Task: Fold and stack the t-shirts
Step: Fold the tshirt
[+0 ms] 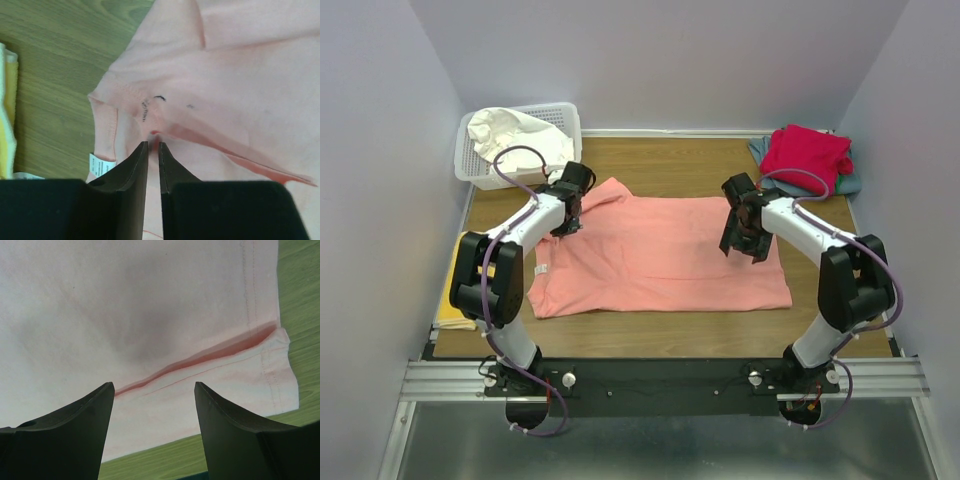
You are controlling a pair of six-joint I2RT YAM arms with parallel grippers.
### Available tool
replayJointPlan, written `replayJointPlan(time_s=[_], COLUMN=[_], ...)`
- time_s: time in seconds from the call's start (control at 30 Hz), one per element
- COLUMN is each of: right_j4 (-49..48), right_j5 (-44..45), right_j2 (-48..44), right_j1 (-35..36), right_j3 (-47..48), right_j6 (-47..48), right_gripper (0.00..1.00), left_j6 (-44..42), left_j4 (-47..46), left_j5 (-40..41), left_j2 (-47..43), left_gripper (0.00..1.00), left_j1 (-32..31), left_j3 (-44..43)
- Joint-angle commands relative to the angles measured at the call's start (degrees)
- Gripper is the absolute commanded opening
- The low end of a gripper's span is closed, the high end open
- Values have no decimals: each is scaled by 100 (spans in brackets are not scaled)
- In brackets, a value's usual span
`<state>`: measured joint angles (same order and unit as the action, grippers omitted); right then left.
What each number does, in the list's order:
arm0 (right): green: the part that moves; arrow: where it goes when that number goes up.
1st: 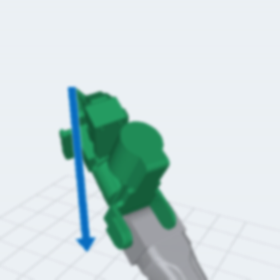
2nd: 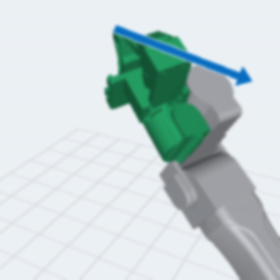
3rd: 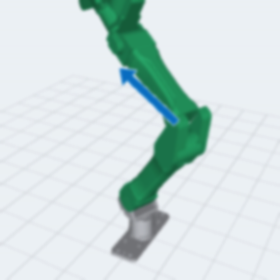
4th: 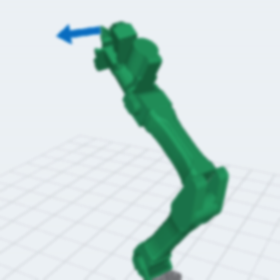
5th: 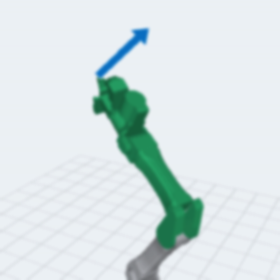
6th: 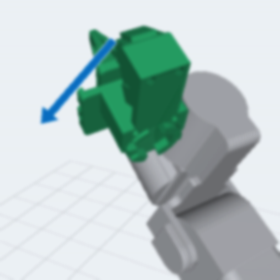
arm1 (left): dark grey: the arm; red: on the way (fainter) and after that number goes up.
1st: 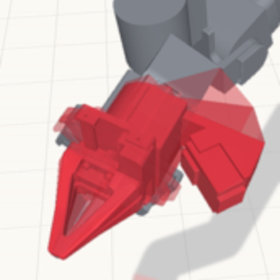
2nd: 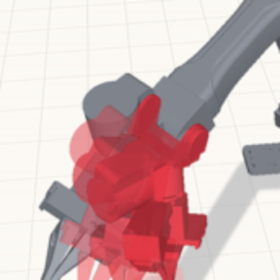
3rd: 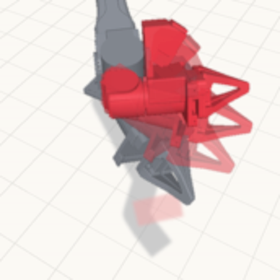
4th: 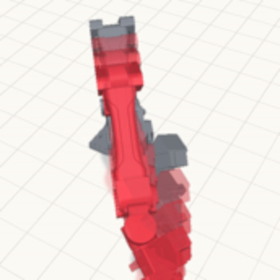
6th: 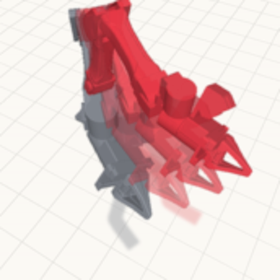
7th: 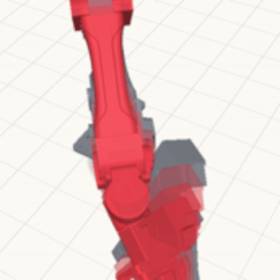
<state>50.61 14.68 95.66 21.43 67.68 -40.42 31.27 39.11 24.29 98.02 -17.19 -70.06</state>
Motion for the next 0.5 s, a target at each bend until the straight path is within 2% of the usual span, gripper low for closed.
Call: replayJointPlan(time_s=[0.0,0.07,0.17,0.33,0.47], right_j4=[-60,-69,-130,-411,-666], right_j5=[201,246,115,-237,-518], right_j2=[216,339,594,673,709], right_j1=[45,45,45,37,45], right_j3=[166,272,447,229,-61], right_j6=[122,157,254,377,456], right_gripper=[75,76,76,76,76], left_j6=[327,354,345,-23,-173], left_j4=[376,457,483,-61,-386], left_j5=[995,1208,1359,771,313], left_j2=[33,16,-54,-187,154], left_gripper=[35,42,43,44,43], left_j1=[40,40,40,40,67], left_j3=[-376,-604,-868,-1001,-1062])
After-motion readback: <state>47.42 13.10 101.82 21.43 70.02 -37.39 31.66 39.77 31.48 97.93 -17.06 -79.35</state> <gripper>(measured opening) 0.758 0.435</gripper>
